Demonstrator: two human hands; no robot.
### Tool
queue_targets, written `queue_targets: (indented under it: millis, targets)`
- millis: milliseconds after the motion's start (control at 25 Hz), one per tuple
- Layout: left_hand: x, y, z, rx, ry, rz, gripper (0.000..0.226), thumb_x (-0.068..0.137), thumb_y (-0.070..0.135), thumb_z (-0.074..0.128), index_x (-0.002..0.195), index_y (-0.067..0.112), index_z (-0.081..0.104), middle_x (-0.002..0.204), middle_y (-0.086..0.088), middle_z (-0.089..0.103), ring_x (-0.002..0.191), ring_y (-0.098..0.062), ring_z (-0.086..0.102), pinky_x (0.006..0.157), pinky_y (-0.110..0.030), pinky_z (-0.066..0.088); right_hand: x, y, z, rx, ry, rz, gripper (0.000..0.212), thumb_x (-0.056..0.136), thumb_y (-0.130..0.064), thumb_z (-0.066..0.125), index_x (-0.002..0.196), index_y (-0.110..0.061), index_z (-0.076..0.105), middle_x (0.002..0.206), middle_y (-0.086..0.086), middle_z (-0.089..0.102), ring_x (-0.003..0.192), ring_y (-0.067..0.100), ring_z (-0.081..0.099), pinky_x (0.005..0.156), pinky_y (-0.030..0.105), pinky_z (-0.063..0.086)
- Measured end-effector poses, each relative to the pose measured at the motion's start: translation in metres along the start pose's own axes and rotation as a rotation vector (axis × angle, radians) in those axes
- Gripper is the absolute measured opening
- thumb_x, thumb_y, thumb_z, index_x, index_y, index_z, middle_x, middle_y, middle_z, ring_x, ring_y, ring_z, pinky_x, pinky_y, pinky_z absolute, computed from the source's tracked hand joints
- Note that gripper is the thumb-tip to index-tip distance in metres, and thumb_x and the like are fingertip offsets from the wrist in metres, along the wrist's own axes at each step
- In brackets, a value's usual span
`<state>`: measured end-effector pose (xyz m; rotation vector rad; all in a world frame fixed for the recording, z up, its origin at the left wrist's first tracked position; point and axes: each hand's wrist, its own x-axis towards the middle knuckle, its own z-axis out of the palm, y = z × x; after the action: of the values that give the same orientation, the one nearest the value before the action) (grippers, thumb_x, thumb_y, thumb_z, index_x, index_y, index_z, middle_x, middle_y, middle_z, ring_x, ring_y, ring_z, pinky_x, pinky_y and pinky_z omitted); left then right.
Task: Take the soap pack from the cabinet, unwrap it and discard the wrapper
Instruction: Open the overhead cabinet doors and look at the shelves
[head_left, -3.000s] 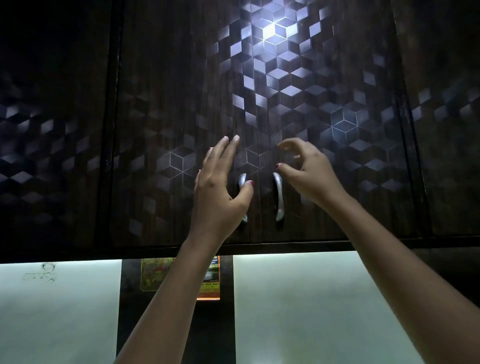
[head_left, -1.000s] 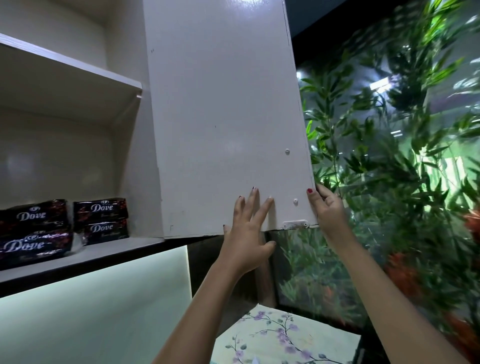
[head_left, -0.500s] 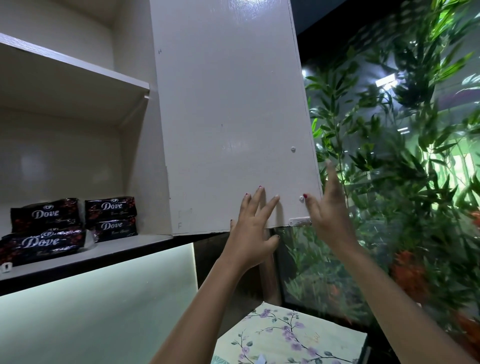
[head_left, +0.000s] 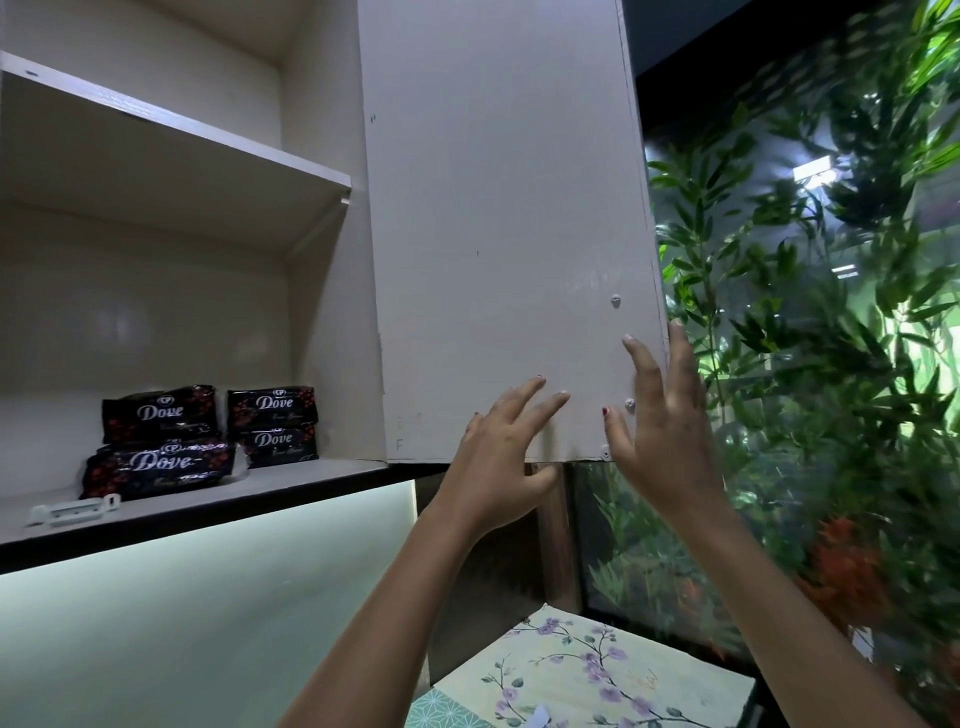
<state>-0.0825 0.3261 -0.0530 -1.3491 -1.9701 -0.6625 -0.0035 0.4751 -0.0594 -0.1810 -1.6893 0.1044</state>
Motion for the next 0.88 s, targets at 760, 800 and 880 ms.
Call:
queue_targets:
  millis: [760,800,880]
  targets:
    - [-0.164,-0.060,-0.202,0.401,0.614,-0.332,0.055,0.072,0.019,0.053,0.127,0.021,0.047,0.140,-0.001,0.045,0.137,-0.019,0.031,0.111,-0.046,0.031,-0.009,-0.261,0.053,1.082,-0.323,-0.012,0.036,0.077,-0.007,0.057,0.112,-0.013,0.054,0.116,0.005,0.060,0.107,0.012,0.053,0.090,0.013,0.038]
    - [-0.177,-0.063,-0.216,0.443,0.608,-0.375,0.056,0.072,0.020,0.053,0.127,0.022,0.046,0.142,-0.001,0.043,0.137,-0.019,0.030,0.112,-0.047,0.031,-0.010,-0.283,0.056,1.133,-0.374,-0.024,0.036,0.077,-0.007,0.057,0.112,-0.013,0.054,0.117,0.006,0.060,0.108,0.014,0.053,0.093,0.021,0.040]
    - [-0.200,-0.064,-0.240,0.498,0.591,-0.449,0.057,0.072,0.022,0.052,0.129,0.023,0.044,0.143,0.000,0.041,0.138,-0.018,0.027,0.112,-0.051,0.029,-0.010,-0.323,0.065,1.195,-0.502,-0.021,0.039,0.079,-0.010,0.058,0.117,-0.012,0.051,0.123,0.008,0.058,0.113,0.019,0.052,0.094,0.028,0.040]
